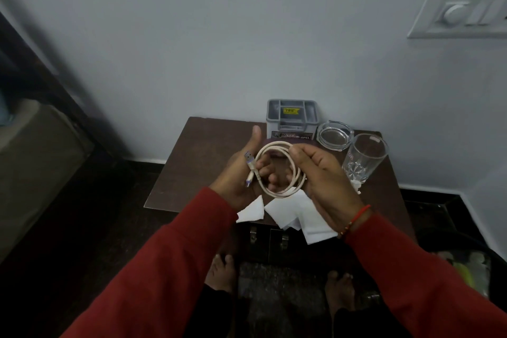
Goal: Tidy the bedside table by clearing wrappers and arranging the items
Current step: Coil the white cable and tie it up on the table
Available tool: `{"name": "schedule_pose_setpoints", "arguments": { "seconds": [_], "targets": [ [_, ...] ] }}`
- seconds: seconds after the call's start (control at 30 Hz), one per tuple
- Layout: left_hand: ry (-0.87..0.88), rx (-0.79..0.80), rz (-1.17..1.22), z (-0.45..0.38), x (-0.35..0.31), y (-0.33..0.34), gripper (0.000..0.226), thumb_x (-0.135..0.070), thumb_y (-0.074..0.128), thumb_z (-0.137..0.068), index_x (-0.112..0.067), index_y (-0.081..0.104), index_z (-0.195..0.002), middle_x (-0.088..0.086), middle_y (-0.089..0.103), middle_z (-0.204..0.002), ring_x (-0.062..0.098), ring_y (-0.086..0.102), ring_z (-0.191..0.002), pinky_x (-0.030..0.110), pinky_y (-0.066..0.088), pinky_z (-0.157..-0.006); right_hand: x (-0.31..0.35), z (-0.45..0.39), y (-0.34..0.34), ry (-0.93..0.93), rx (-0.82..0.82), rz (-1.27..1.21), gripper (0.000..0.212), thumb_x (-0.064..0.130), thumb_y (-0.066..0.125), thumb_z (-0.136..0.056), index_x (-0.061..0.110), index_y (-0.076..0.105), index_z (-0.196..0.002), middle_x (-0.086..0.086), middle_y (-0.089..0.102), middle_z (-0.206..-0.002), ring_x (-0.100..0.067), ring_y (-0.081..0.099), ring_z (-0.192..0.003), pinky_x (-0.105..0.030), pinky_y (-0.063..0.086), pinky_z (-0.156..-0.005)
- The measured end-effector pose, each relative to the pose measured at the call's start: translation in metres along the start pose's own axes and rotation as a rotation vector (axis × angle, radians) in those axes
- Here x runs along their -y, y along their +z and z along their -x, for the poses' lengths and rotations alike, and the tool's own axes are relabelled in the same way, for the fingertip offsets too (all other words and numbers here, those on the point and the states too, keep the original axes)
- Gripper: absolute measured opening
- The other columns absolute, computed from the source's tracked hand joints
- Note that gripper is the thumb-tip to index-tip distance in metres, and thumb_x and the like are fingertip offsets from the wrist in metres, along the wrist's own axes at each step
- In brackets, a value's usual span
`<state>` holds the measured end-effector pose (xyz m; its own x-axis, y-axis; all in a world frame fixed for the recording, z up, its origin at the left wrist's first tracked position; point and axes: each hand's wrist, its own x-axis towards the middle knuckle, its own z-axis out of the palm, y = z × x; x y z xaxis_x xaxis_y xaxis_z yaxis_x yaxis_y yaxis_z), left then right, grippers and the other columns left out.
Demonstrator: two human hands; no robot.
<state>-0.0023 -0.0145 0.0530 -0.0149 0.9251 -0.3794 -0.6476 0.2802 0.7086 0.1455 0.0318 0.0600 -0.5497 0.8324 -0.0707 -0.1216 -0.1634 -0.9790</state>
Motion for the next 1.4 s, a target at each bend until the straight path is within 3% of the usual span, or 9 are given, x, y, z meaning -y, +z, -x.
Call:
{"name": "schedule_pose_setpoints", "arguments": {
  "seconds": [0.1, 0.23, 0.33, 0.5, 0.77, 0.9, 1.07, 1.17, 1.4],
  "targets": [
    [0.089, -0.28, -0.068, -0.003, 0.007, -0.003, 0.073, -0.072, 0.044, -0.092, -0.018, 0.038, -0.044, -0.001, 0.035, -0.039, 0.016, 0.038, -0.034, 0.02, 0.038, -0.041, -0.01, 0.003, 0.012, 0.022, 0.02, -0.009, 0.025, 0.025, 0.051, -0.102, 0.009, 0.069, -0.107, -0.017, 0.064, -0.081, -0.029, 0.054, -0.076, -0.049, 0.051, -0.078],
    [0.246, -0.455, -0.272, -0.004, 0.009, 0.002, 0.076, -0.072, 0.033, -0.097, -0.022, 0.047, -0.042, -0.003, 0.044, -0.041, 0.013, 0.043, -0.038, 0.024, 0.039, -0.05, -0.011, 0.003, 0.016, -0.075, 0.056, 0.127, 0.021, 0.021, 0.051, -0.103, 0.015, 0.068, -0.113, 0.001, 0.054, -0.066, -0.015, 0.05, -0.064, -0.027, 0.047, -0.061],
    [0.231, -0.44, -0.403, -0.006, 0.012, 0.004, 0.079, -0.074, 0.028, -0.096, -0.019, 0.06, -0.049, 0.002, 0.056, -0.05, 0.018, 0.052, -0.046, 0.028, 0.045, -0.054, -0.018, -0.002, 0.012, -0.033, -0.117, 0.064, 0.022, 0.016, 0.049, -0.103, 0.011, 0.07, -0.108, 0.012, 0.047, -0.056, -0.007, 0.042, -0.053, -0.025, 0.04, -0.054],
    [0.35, -0.362, -0.438, -0.009, 0.017, 0.007, 0.067, -0.064, 0.027, -0.102, -0.014, 0.071, -0.111, 0.008, 0.074, -0.083, 0.021, 0.067, -0.069, 0.035, 0.053, -0.061, -0.015, -0.008, 0.0, -0.006, -0.278, -0.126, 0.024, 0.014, 0.045, -0.105, 0.011, 0.069, -0.1, 0.009, 0.039, -0.054, -0.005, 0.034, -0.044, -0.023, 0.036, -0.049],
    [0.432, -0.317, -0.33, -0.008, 0.016, 0.014, 0.043, -0.025, 0.026, -0.107, -0.014, 0.066, -0.118, 0.014, 0.074, -0.11, 0.022, 0.067, -0.073, 0.029, 0.048, -0.049, -0.007, -0.02, -0.018, 0.051, -0.438, -0.377, 0.026, 0.011, 0.042, -0.105, 0.012, 0.062, -0.089, 0.005, 0.033, -0.053, -0.005, 0.03, -0.04, -0.019, 0.036, -0.04],
    [0.166, -0.245, -0.578, -0.007, 0.022, 0.001, 0.037, -0.007, 0.043, -0.102, -0.02, 0.051, -0.135, 0.012, 0.074, -0.115, 0.023, 0.072, -0.076, 0.03, 0.052, -0.053, 0.0, -0.024, -0.027, 0.005, -0.437, -0.465, 0.02, 0.012, 0.043, -0.105, 0.007, 0.062, -0.105, 0.005, 0.033, -0.053, -0.005, 0.03, -0.04, -0.02, 0.037, -0.041],
    [-0.252, 0.198, -0.487, 0.001, 0.041, 0.021, 0.039, -0.042, 0.05, -0.103, -0.02, 0.056, -0.135, 0.011, 0.073, -0.118, 0.028, 0.066, -0.108, 0.037, 0.051, -0.077, 0.007, -0.023, -0.026, -0.102, -0.463, -0.543, 0.025, 0.015, 0.043, -0.106, 0.012, 0.063, -0.092, 0.006, 0.035, -0.054, -0.006, 0.032, -0.043, -0.023, 0.038, -0.047],
    [-0.219, 0.275, -0.476, 0.006, 0.044, 0.029, 0.034, -0.029, 0.059, -0.1, -0.011, 0.061, -0.129, 0.005, 0.072, -0.095, 0.028, 0.07, -0.09, 0.038, 0.056, -0.072, 0.011, -0.026, -0.037, -0.178, -0.541, -0.516, 0.023, 0.017, 0.042, -0.106, 0.007, 0.062, -0.104, 0.005, 0.035, -0.057, -0.006, 0.032, -0.045, -0.022, 0.039, -0.048],
    [0.136, -0.193, -0.173, -0.008, 0.03, 0.014, 0.017, 0.001, 0.066, -0.092, -0.007, 0.071, -0.106, 0.004, 0.064, -0.078, 0.006, 0.06, -0.056, 0.018, 0.047, -0.046, 0.008, -0.025, -0.038, -0.087, -0.449, -0.531, 0.022, 0.014, 0.044, -0.105, 0.013, 0.061, -0.092, 0.004, 0.033, -0.055, -0.008, 0.031, -0.044, -0.024, 0.042, -0.048]
  ]
}}
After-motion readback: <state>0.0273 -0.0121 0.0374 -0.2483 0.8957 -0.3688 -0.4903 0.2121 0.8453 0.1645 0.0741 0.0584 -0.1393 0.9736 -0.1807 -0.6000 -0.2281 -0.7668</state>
